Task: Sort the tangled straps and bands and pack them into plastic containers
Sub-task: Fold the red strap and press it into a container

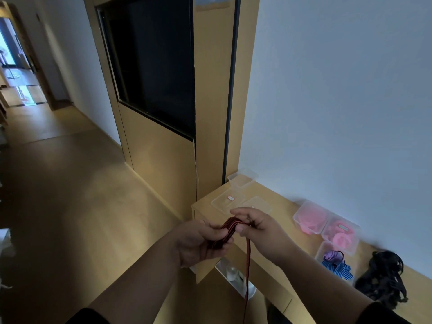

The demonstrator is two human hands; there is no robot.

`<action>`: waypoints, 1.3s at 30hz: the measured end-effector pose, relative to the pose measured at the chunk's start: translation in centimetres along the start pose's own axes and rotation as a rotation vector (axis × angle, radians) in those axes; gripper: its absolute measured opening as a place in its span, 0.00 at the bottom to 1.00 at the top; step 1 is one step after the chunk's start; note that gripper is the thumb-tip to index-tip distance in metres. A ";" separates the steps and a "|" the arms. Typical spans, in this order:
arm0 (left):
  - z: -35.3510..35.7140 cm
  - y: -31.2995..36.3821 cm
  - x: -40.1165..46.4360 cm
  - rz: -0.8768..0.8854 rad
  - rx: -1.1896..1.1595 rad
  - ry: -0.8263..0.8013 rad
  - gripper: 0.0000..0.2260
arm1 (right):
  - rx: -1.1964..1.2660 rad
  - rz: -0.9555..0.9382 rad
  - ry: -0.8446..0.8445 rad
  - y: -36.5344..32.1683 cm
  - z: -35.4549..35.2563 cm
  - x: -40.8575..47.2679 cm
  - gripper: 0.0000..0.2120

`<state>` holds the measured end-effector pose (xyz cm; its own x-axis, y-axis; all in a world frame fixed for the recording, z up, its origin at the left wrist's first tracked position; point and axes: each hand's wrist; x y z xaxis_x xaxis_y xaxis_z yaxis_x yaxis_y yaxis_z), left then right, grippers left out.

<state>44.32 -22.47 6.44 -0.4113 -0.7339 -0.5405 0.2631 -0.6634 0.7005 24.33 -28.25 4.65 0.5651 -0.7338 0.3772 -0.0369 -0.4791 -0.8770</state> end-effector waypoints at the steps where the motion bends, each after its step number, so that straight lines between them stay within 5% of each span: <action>1: 0.2 0.0 -0.1 0.004 0.024 -0.006 0.05 | 0.031 -0.005 0.015 0.1 0.0 -0.1 0.13; 7: 1.0 -0.2 0.2 0.107 -0.014 -0.020 0.07 | 0.018 -0.050 0.017 0.0 0.7 -0.9 0.11; 20: 2.7 -1.3 2.2 0.350 0.087 0.357 0.06 | 0.100 0.202 0.045 0.1 2.7 -1.9 0.17; 25: 2.9 -1.1 1.9 0.293 0.026 0.290 0.21 | 0.179 0.202 0.020 -0.4 2.4 -1.8 0.24; 32: 2.0 -0.9 2.3 0.313 0.056 0.387 0.10 | 0.168 0.274 -0.014 0.0 2.0 -1.5 0.30; 39: 0.9 -1.1 2.9 0.297 0.061 0.515 0.14 | 0.001 0.280 -0.046 -0.1 2.2 -1.6 0.14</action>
<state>42.07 -23.75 4.46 0.1526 -0.8730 -0.4631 0.2449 -0.4206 0.8736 25.22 -25.95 3.48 0.5699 -0.8148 0.1066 -0.1959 -0.2606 -0.9454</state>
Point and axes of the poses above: each hand's wrist, its own x-axis towards the middle knuckle, its own z-axis out of the palm, y = z × x, and after that the axes turned 11 degrees about -z, right-handed
